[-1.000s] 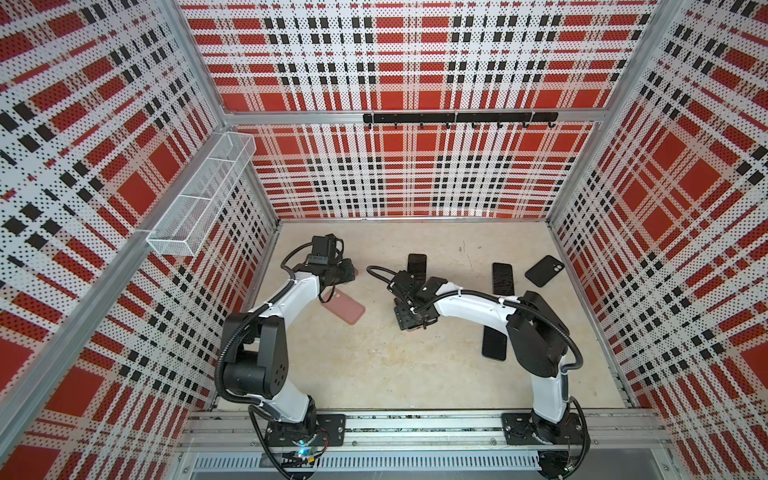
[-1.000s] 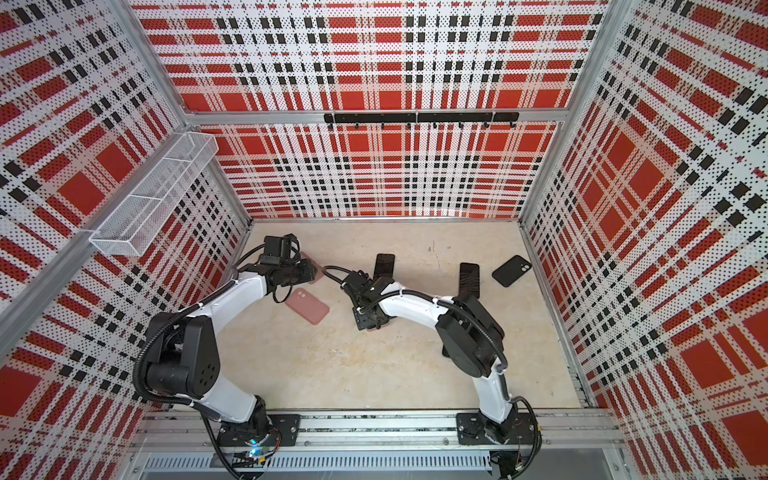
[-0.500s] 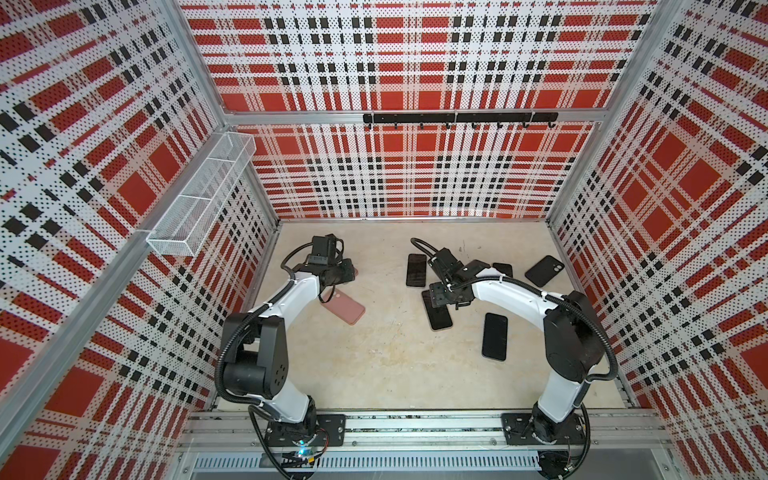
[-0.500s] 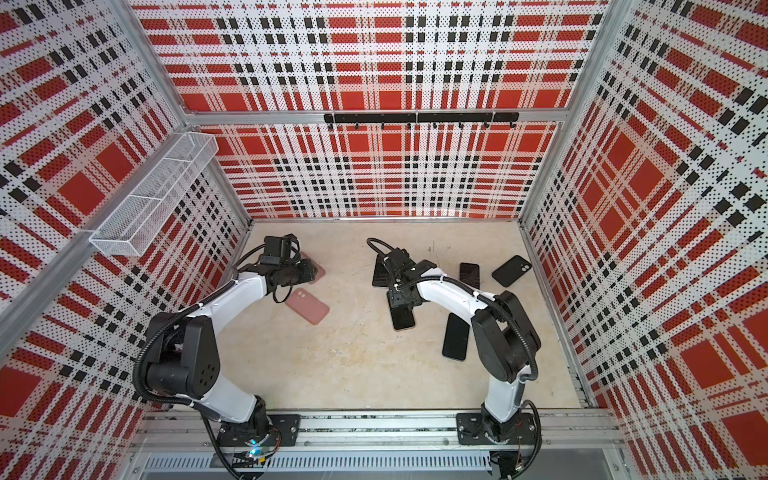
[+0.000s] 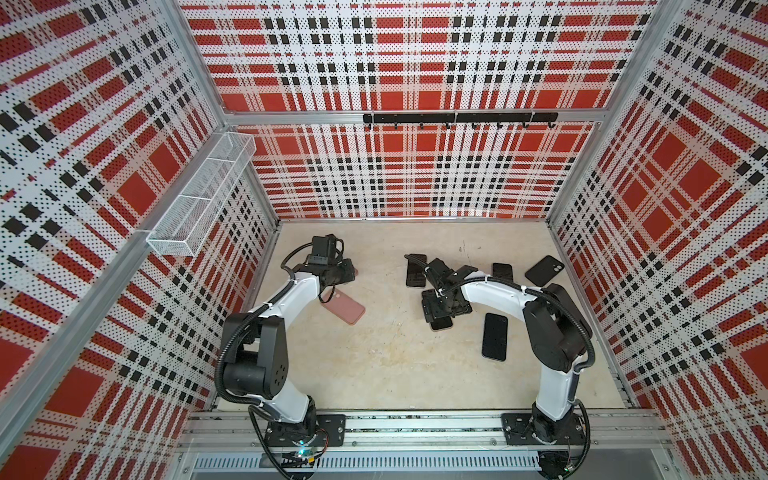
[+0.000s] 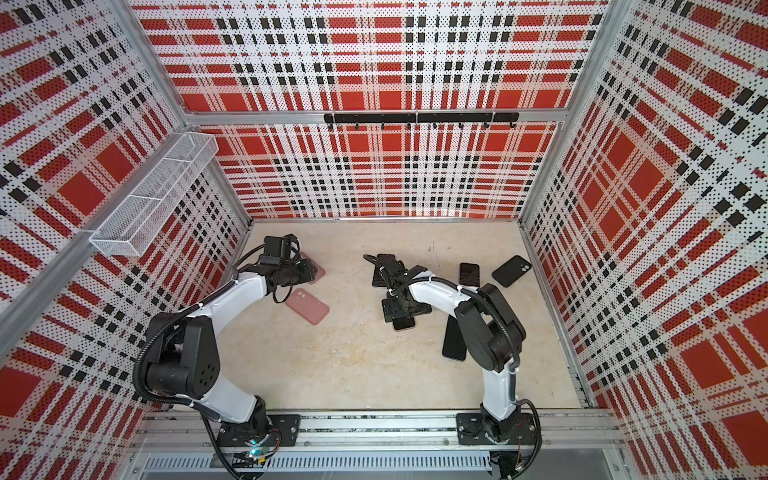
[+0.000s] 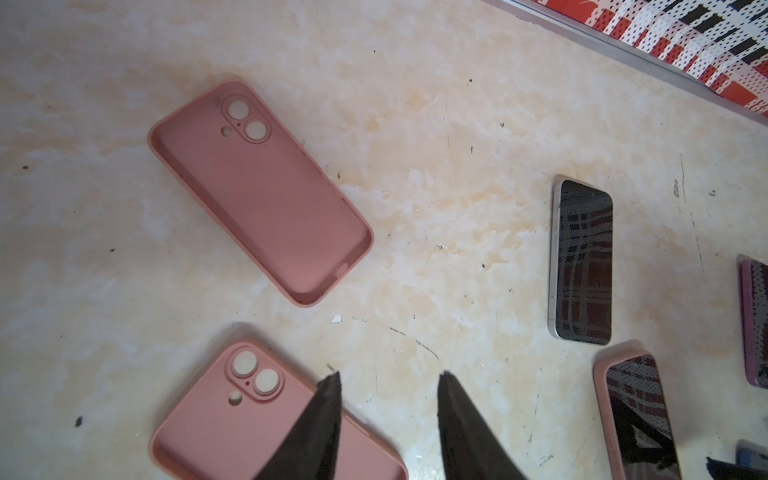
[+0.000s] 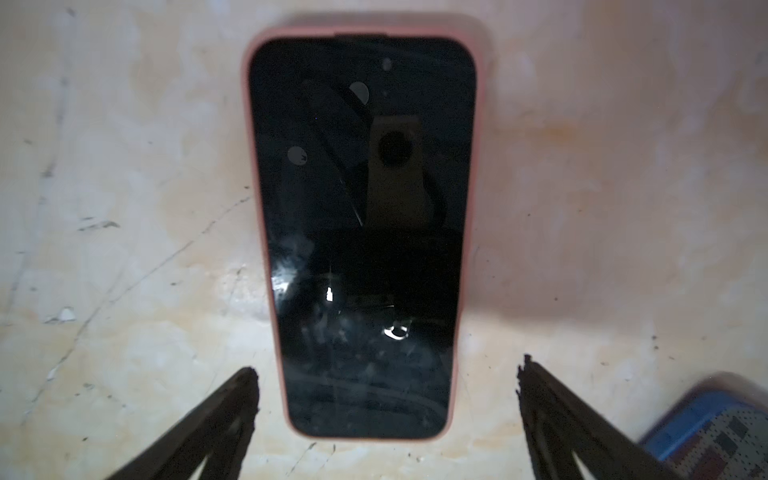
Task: Put the phone into the phone case
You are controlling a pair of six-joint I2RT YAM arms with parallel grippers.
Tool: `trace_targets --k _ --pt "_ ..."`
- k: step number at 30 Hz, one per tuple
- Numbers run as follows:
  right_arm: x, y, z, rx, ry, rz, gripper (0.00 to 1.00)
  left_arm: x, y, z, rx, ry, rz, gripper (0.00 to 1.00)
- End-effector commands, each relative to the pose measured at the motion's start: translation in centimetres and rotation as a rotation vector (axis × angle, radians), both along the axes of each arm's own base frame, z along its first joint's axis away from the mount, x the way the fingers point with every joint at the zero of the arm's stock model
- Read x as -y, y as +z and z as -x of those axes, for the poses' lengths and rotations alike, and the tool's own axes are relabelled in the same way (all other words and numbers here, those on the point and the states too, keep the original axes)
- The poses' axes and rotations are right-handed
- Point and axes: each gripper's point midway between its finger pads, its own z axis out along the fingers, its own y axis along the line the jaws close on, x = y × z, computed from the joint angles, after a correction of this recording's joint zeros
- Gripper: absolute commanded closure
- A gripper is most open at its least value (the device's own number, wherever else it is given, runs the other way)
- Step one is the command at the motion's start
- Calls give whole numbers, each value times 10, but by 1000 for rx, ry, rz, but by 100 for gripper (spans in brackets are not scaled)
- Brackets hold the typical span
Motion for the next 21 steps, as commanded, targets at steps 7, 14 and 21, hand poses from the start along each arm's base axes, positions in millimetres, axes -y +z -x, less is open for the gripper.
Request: trace_targets --k 7,14,21 --pt "1 -25 11 -99 22 52 1 -2 7 0 23 -4 10 58" --pt "-5 -37 14 -133 26 37 7 -1 7 0 21 -6 13 58" --pt "-3 -28 8 -106 15 43 20 -2 7 0 23 -6 13 58"
